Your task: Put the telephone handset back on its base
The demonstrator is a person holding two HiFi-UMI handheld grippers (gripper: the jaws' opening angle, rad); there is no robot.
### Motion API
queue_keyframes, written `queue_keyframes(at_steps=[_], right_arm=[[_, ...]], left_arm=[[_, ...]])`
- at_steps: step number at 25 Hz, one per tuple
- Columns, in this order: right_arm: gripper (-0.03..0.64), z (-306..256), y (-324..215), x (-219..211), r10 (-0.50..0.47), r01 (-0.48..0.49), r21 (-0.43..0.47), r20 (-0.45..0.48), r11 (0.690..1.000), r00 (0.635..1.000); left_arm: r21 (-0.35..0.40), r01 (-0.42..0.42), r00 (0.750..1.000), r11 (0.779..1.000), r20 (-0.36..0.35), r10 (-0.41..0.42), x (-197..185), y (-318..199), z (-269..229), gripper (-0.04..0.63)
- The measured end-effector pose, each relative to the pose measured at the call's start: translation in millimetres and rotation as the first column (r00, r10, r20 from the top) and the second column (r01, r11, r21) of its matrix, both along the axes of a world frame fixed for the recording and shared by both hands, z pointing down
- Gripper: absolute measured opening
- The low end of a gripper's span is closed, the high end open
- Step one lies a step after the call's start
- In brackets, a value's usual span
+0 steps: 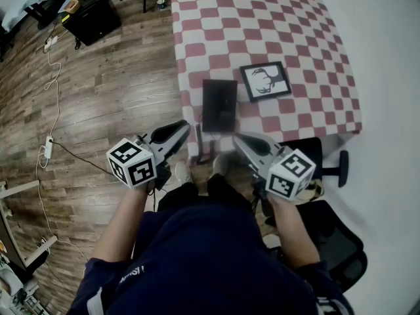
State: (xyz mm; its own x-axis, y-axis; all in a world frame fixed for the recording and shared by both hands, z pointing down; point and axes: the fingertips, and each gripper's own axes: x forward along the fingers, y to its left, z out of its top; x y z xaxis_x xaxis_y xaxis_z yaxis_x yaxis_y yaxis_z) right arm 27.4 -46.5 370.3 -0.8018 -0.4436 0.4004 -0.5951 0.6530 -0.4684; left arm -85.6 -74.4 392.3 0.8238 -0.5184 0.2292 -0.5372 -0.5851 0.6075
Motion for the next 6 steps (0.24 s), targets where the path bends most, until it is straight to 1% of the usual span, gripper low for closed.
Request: queue_keyframes(at_steps=[6], right_arm=[[0.012,0.1,-0.5,3.3,-0.005,0.005,0.003,0.001,1.0,1.0]], left_arm=[[0.003,0.0,1.0,1.0,-0.002,0.0,4.9,-0.5,0.0,0.063]])
